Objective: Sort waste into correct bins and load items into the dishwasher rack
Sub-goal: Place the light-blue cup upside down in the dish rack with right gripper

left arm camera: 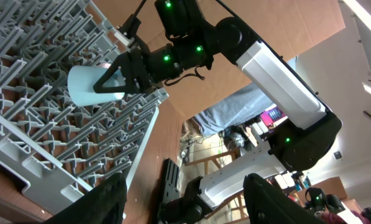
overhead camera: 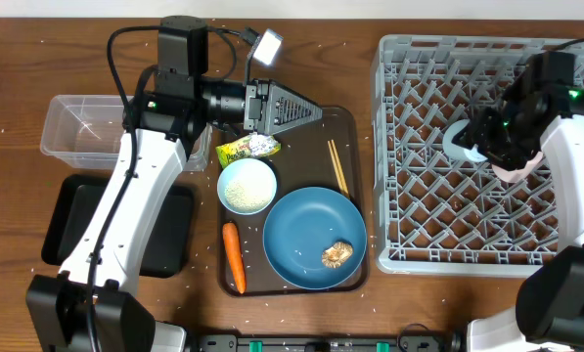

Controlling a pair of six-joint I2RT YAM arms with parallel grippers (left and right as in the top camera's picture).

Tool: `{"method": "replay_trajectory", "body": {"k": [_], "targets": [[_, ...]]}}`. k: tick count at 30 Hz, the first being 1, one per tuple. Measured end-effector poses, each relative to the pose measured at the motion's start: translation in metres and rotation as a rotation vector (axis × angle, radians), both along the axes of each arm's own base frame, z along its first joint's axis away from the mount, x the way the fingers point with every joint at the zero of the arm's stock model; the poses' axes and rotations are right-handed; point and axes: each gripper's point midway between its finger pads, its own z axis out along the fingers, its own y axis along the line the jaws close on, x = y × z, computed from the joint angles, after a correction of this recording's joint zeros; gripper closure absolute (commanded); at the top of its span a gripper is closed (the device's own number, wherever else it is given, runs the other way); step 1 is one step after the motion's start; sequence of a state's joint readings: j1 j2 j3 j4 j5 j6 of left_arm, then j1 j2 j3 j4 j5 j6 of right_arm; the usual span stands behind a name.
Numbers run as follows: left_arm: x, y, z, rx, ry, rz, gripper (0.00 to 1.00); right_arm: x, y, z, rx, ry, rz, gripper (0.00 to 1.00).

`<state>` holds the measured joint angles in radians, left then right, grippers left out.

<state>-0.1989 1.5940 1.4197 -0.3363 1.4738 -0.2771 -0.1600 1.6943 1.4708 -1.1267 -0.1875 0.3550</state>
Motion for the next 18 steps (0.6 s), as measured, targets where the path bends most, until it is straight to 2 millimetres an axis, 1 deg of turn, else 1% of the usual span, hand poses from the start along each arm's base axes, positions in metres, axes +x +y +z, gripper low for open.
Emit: {"method": "replay_trajectory", "body": {"k": [7, 10, 11, 13, 14, 16, 18], "targets": [[0.0, 0.0, 0.0, 0.0, 0.001, 0.0, 0.39, -0.001, -0.008, -0.003, -0.036, 0.015, -0.037, 0.55], [0.0, 0.0, 0.0, 0.0, 0.0, 0.0, 0.39, -0.005, -0.008, -0.011, -0.034, 0.055, -0.04, 0.54], [0.0, 0.0, 0.0, 0.0, 0.0, 0.0, 0.39, -0.008, -0.007, -0.015, -0.031, 0.082, -0.04, 0.48], [0.0, 0.0, 0.0, 0.0, 0.0, 0.0, 0.39, -0.011, -0.007, -0.02, -0.027, 0.109, -0.046, 0.28], [0.0, 0.0, 0.0, 0.0, 0.0, 0.0, 0.39, -0.011, -0.007, -0.022, -0.027, 0.116, -0.049, 0.23], [0.0, 0.0, 0.0, 0.0, 0.0, 0.0, 0.39, -0.008, -0.008, -0.023, -0.028, 0.107, -0.05, 0.2], [0.0, 0.0, 0.0, 0.0, 0.0, 0.0, 0.39, -0.006, -0.008, -0.023, -0.03, 0.097, -0.051, 0.18]]}}
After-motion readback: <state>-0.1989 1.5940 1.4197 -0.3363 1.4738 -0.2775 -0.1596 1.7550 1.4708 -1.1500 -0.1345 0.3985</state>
